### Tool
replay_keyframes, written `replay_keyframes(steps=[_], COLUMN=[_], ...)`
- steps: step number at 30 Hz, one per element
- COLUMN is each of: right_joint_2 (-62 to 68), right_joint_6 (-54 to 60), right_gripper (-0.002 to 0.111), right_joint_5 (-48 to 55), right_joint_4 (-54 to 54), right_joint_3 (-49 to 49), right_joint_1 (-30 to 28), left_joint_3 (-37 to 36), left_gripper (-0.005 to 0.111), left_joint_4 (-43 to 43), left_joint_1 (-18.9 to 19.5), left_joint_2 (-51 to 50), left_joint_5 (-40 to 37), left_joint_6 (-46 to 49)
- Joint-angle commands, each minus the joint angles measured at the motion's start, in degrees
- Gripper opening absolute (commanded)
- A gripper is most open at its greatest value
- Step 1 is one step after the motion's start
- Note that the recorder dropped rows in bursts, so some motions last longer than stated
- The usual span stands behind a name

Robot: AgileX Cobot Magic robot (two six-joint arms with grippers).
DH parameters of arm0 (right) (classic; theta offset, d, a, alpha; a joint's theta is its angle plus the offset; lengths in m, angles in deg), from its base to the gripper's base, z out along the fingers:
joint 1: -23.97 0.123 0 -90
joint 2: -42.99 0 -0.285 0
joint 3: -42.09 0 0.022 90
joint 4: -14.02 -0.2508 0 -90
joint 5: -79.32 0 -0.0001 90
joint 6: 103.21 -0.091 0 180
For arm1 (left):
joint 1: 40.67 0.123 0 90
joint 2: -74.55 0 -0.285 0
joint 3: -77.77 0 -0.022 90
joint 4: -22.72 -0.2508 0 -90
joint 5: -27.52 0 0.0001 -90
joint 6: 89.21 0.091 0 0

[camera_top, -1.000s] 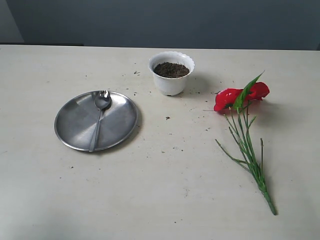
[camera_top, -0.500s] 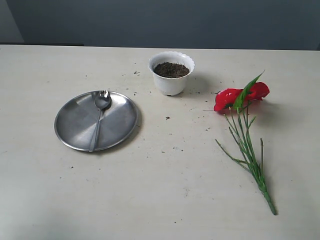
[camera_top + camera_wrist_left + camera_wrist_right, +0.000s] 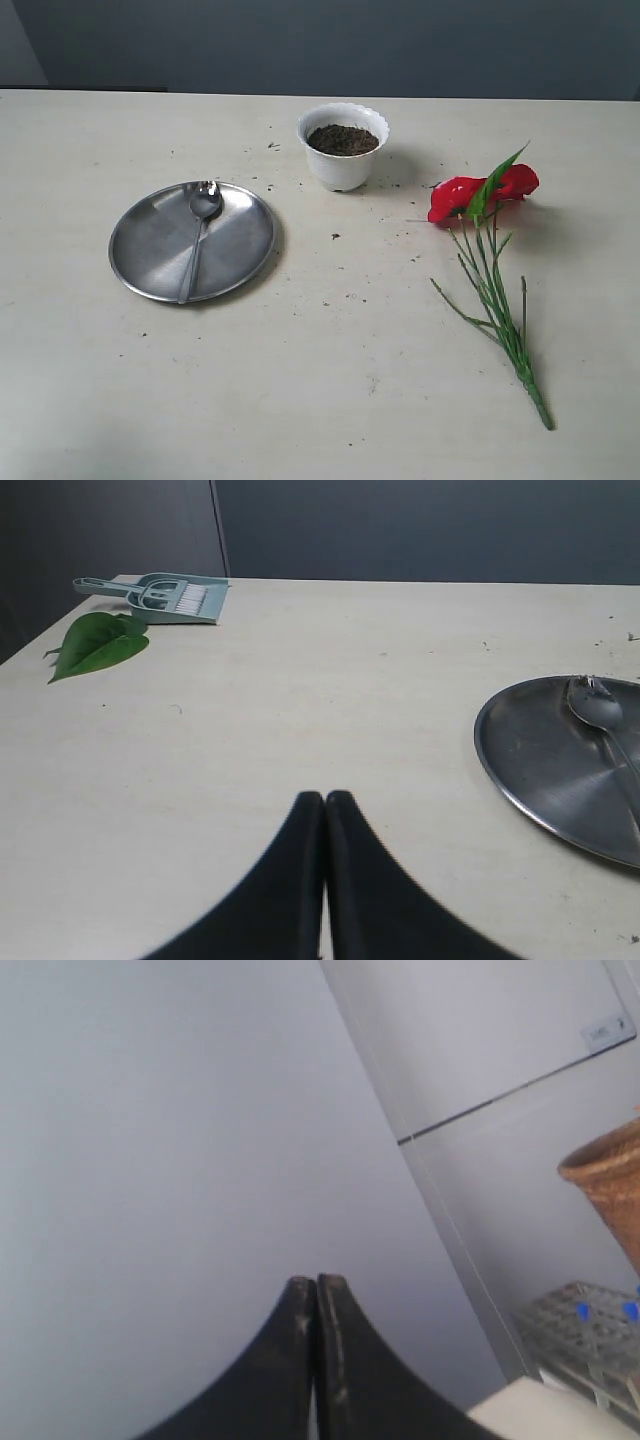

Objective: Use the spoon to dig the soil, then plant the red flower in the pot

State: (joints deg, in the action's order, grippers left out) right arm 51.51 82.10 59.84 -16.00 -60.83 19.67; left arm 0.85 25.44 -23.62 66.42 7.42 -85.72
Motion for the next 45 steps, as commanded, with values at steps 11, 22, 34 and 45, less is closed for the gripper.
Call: replay_keyframes(steps=[11, 22, 34, 45], right_joint_2=[4.1, 24.2, 39.7, 48.1], right_joint_6=[-2.5, 5.7, 26.0, 26.0], right_gripper=[-0.001, -0.001, 0.054, 0.076], right_joint_5=[17.1, 47.1, 60.9, 62.8], right_joint_4=[15.2, 19.1, -6.3, -10.8], right_joint_3=[-20.3, -43.8, -46.0, -44.1], right_joint_1=[-0.2, -0.2, -0.2, -0.2], left_joint_3=[-0.3, -0.3, -0.3, -0.3], left_gripper=[0.000, 0.000, 0.000, 0.000], left_joint_4=[-0.2, -0.2, -0.2, -0.5], left_joint_1=[0.0, 0.0, 0.0, 0.0], left_joint_2=[0.3, 0.3, 0.3, 0.3], left_joint_5=[1.0, 1.0, 1.0, 1.0], left_joint_6=[0.1, 0.1, 0.1, 0.1])
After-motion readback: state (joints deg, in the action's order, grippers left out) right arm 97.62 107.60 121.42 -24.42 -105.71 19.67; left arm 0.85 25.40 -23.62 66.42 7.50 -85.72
